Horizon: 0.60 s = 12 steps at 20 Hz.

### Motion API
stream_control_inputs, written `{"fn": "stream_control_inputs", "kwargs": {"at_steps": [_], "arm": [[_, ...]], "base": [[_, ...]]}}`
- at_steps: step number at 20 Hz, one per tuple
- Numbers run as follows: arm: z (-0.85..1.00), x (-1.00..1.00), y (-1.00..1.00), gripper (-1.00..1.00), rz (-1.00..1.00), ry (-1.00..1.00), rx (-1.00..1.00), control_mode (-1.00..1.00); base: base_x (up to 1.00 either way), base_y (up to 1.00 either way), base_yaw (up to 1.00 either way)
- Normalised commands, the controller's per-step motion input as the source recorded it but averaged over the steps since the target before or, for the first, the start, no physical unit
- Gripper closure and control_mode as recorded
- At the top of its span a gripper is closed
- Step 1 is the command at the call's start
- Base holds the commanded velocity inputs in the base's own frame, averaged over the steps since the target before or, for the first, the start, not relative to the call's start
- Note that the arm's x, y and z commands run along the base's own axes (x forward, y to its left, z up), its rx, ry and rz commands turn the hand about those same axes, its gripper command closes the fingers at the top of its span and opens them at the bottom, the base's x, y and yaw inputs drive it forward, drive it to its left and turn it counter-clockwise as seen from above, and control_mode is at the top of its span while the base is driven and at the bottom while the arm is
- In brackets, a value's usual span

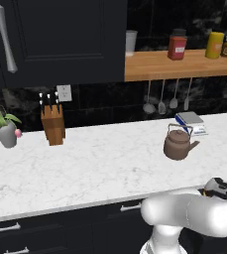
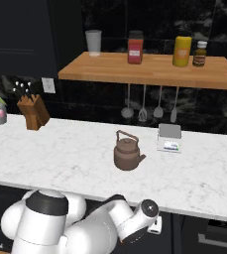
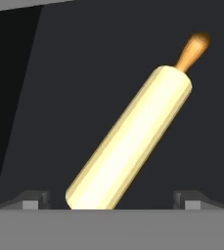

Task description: Pick the rolling pin from the drawer and place it on the counter.

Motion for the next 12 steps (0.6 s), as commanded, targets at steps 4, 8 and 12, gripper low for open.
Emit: {"fn": "stream_control_inputs", "kwargs": {"at_steps": [4, 8, 12], "arm": [[-0.22, 0.09, 0.0, -1.0, 0.0, 0.0, 0.0, -1.0], [-0.21, 0.13, 0.01, -1.0, 0.0, 0.0, 0.0, -1.0], [-0.27, 0.04, 0.23, -1.0, 0.0, 0.0, 0.0, -1.0]], "base": [[0.0, 0.0, 0.0], [0.0, 0.0, 0.0], [0.0, 0.0, 0.0]]}}
